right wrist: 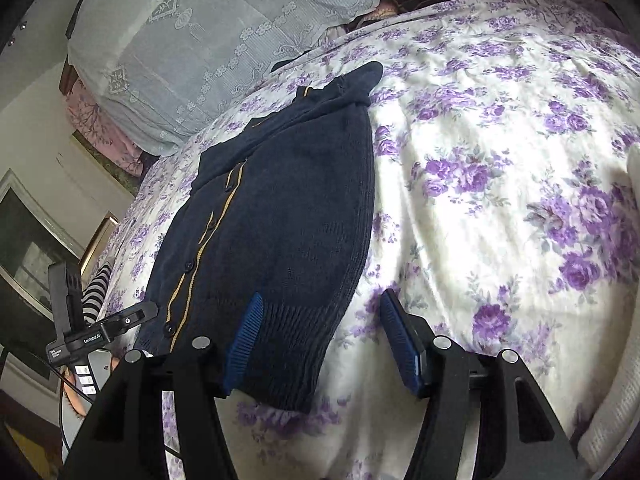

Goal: Fold small clothes
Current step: 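Grasp the ribbed hem with the left tool while the right tool grasps the hem too, then lift the hem with both tools and fold it toward the collar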

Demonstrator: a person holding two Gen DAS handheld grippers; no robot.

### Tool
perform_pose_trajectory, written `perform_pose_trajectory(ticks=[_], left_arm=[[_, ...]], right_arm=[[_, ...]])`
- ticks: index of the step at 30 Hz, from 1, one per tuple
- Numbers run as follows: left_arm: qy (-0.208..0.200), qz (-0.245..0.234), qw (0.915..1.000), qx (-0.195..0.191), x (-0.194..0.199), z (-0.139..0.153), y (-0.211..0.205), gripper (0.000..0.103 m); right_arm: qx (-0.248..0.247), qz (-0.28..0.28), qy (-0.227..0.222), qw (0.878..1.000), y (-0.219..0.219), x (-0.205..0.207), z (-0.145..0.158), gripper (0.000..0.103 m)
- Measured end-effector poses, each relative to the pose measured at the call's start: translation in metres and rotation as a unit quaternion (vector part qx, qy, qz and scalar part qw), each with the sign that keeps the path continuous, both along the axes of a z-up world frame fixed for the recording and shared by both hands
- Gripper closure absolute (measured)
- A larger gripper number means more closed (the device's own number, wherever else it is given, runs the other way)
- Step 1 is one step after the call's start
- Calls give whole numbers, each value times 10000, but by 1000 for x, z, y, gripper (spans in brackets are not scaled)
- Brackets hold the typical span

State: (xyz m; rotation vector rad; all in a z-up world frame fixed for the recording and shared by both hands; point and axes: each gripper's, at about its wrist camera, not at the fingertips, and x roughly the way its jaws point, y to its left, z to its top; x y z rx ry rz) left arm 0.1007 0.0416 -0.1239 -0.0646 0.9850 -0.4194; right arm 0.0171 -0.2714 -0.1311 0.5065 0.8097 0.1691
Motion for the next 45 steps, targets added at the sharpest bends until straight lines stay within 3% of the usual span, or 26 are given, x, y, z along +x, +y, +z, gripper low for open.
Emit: perform_pose_trajectory(ticks=[5,8,10,12,17,19,20,21,23,29,32,35,38,45], left_arm=[[75,-105,9997,-185,22,1,-8,4],[67,-263,9971,-716,15,2,1,6],[14,-390,9947,-956,6,4,4,19],[-2,-395,9948,-939,2,2,4,33],[154,-163,9938,-1089,14,-1,7,40],[160,-95,9934,-1135,14,-1,10,47],[141,-72,9932,-1152,11,-1,12,57],[137,-94,9926,-1201,9,-1,14,74],[232,-219,9902,-1362,9,-4,13,90],[322,-236,9932,-1093,11,-8,1,86],[347,-211,9925,-1154,15,-8,0,85],[264,-202,9934,-1100,10,-7,2,93],[-54,-223,9966,-786,-2,2,-3,97],[-440,-197,9971,-590,0,28,0,97]], right_arm=[[229,148,69,9996,-4,30,-2,44],[357,88,26,9993,-7,29,-4,56],[470,227,-44,9986,-6,22,-5,58],[497,399,-90,9979,-1,16,-4,59],[591,479,-31,9971,2,26,-5,62],[714,437,-8,9965,0,29,-7,74],[740,427,-15,9963,-1,28,-8,76],[781,456,-38,9959,0,26,-8,81],[777,519,-88,9956,3,21,-7,84],[560,705,-57,9959,16,21,-6,85],[574,673,-4,9961,16,24,-8,86],[372,603,-157,9974,19,19,-3,92],[12,492,-453,9978,24,9,8,94],[453,441,-665,9958,12,13,29,94]])
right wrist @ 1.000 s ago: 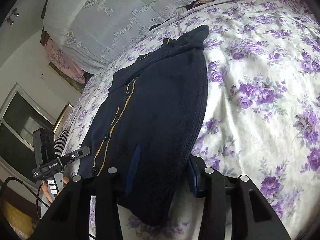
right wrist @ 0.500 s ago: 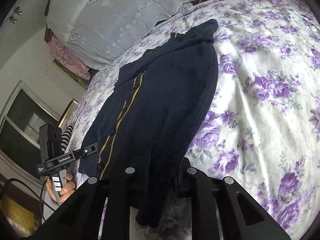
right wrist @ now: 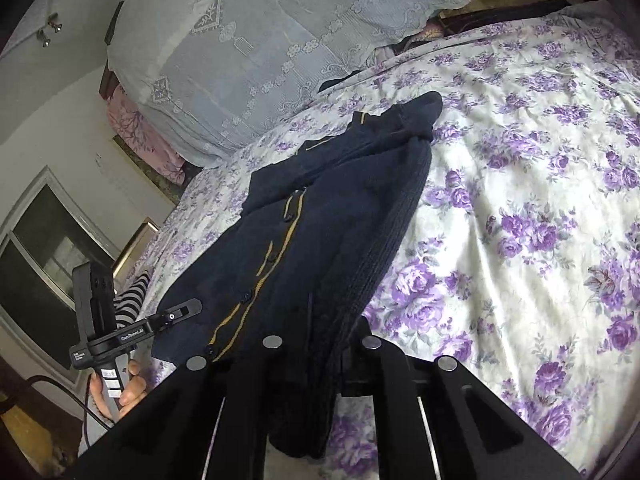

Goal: Fold small clothes
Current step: 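Lift the hem with both tools and fold it toward the collar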

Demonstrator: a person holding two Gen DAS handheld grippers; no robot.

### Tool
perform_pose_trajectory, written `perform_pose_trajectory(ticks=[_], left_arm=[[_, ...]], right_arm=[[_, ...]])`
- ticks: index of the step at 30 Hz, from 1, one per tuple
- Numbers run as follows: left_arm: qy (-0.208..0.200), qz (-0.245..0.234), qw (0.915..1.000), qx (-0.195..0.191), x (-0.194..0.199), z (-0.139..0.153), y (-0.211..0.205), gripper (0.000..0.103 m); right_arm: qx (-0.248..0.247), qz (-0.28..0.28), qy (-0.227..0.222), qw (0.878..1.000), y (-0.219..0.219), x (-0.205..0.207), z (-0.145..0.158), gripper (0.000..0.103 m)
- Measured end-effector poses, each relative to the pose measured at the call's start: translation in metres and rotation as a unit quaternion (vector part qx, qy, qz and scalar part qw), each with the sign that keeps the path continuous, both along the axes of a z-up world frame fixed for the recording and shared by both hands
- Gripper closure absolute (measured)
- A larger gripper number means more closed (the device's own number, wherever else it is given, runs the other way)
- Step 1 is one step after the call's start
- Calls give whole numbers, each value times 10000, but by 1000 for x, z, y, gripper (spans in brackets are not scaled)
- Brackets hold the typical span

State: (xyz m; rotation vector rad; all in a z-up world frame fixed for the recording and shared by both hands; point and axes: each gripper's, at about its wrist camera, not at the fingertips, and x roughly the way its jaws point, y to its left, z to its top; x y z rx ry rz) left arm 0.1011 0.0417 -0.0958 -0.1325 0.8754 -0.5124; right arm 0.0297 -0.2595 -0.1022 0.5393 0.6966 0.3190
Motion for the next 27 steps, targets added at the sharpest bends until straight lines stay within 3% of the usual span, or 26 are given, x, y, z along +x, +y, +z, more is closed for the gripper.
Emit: perform_pose_trajectory(ticks=[6,13,27], left_arm=[[-325,152,9992,156,22,27,-5,97],[-425,345,9983,202,61,48,-16,97],[-792,589,9947,293,144,87,-33,97]], right_arm=[[202,-71,-144,9997,-6,28,27,94],[410,-271,-205,9986,-12,67,46,94],[430,-719,-486,9953,-18,150,78,94]])
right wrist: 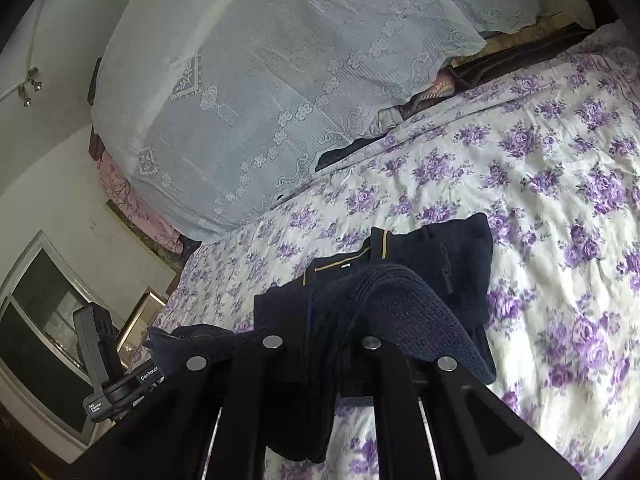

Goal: Fold small clothes
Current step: 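Lift the hem with both tools and fold it toward the collar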

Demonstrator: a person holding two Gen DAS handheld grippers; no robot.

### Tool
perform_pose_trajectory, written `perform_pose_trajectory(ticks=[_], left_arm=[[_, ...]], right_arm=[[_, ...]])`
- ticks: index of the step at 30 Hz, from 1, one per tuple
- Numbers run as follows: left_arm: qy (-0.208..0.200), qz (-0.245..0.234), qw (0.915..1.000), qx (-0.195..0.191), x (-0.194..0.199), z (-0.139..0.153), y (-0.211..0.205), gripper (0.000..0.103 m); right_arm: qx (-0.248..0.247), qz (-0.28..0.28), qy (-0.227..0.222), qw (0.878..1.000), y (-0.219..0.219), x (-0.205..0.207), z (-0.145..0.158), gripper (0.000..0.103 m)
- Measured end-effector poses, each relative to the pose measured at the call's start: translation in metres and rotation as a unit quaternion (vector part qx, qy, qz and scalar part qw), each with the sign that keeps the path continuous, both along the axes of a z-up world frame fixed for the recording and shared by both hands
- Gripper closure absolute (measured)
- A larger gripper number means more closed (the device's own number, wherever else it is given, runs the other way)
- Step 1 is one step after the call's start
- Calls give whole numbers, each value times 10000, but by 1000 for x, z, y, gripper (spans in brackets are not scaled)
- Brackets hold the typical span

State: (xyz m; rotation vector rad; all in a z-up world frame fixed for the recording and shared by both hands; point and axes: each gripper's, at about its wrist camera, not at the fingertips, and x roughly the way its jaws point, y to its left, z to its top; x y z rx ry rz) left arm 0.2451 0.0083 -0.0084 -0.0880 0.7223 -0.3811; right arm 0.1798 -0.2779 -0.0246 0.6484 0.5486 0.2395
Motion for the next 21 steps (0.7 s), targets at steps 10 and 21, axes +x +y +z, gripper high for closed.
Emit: perform_pose_trajectory(ticks=[10,21], left_arm=[[230,186,9995,87,65,-20,-11,97],[703,400,9965,-199,120,-53,-11,95]], right_arm=[[412,-260,289,9984,-22,60,-26,94],[667,-489,866,9928,-36,123,-69,93]])
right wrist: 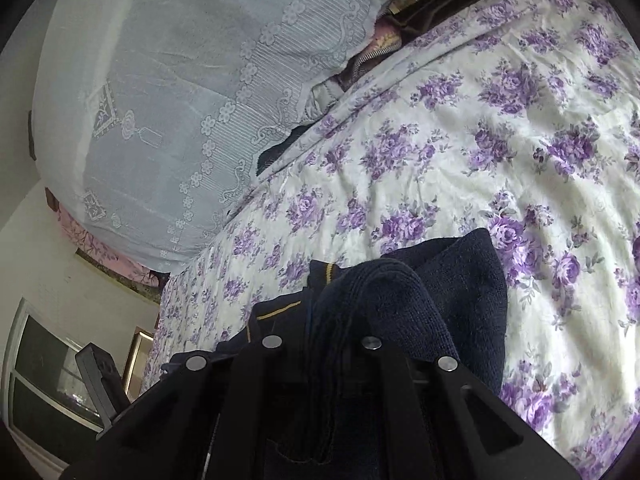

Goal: Fold small clothes
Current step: 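Lift the hem with both tools and fold it toward the collar, then lower the hem onto the collar and open both tools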

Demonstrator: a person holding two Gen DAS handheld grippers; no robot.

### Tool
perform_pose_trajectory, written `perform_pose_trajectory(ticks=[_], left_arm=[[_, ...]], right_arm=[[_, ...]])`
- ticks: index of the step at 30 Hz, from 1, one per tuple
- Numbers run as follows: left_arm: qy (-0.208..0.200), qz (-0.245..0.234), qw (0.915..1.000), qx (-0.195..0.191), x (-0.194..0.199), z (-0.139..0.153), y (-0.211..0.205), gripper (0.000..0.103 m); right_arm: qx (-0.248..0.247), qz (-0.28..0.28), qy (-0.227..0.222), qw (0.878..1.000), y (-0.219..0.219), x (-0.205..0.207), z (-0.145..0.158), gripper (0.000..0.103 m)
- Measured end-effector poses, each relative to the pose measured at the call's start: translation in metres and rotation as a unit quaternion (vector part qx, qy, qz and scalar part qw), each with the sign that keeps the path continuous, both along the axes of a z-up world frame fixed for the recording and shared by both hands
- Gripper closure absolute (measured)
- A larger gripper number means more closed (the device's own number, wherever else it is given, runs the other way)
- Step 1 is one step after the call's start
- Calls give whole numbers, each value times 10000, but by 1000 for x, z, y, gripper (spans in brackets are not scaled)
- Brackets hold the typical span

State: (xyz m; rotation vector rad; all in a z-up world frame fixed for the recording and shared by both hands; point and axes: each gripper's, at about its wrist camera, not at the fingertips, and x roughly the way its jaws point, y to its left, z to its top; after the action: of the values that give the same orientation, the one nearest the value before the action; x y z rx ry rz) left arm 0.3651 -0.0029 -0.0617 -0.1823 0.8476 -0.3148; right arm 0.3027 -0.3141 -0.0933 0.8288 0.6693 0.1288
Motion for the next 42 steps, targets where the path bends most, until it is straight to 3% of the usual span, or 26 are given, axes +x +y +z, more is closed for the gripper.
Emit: perform_pose_trajectory(ticks=[4,6,8,9,10,11,12,15,17,19,21,25,27,28,29,31,33,35,36,37,38,42], left_arm=[[586,73,9979,-266,22,-34,6,92],[620,51,9971,-440,24,-35,11,91],[516,-39,9968,-608,22,-27,16,88],[414,-58,9965,-718,19,-22,19,83],[311,-45,9963,-802,16,-18,23,80],[226,-19,9962,-835,13,-14,24,70],[148,35,9965,-819,12,-10,26,56],[10,208,9970,-740,9,-3,31,46],[-209,726,9967,-295,6,2,36,31],[-408,941,9947,8,2,7,37,30],[-467,826,9955,72,1,11,30,30],[-552,551,9951,612,6,16,-1,27],[-530,508,9918,1049,14,16,-19,11],[-550,552,9880,1334,20,13,-27,9],[-592,651,9839,1556,25,12,-31,9],[-494,911,9763,1898,41,3,-33,8],[-189,1030,9746,1980,57,-14,-28,4],[398,1119,9740,1928,77,-45,-16,4],[607,1097,9781,1662,83,-54,-8,4],[562,1161,9811,1443,82,-49,-1,4],[555,1183,9809,1441,82,-47,1,4],[399,1234,9809,1453,74,-40,3,4]], right_arm=[[-208,3,315,9993,-1,16,-25,93],[-114,42,288,9995,-3,18,-27,91],[-112,83,160,9998,-4,15,-20,77],[-121,34,29,9999,-5,11,-14,58],[-168,-87,-143,9997,-7,5,-6,46],[-219,-161,-316,9991,-8,-1,3,45],[-232,-187,-504,9983,-10,-5,12,44],[-411,-417,-840,9947,-16,-20,33,46],[-593,-425,-996,9924,-15,-26,43,60],[-670,-289,-1096,9913,-10,-28,49,74],[-835,-58,-1099,9904,2,-23,52,77],[-1224,172,-798,9891,29,-5,47,77],[-1311,284,-614,9891,38,13,43,75],[-1354,255,-595,9887,40,19,41,75],[-1426,232,-565,9879,42,26,40,73],[-1607,200,-483,9856,43,40,32,57],[-2003,56,-281,9793,41,52,17,47],[-2410,-82,361,9698,32,68,-9,45],[-2102,-15,763,9747,22,76,-25,45],[-1641,-105,731,9837,9,74,-29,50],[-1527,-253,680,9856,2,69,-27,50],[-1733,-384,571,9825,6,59,-21,50]])
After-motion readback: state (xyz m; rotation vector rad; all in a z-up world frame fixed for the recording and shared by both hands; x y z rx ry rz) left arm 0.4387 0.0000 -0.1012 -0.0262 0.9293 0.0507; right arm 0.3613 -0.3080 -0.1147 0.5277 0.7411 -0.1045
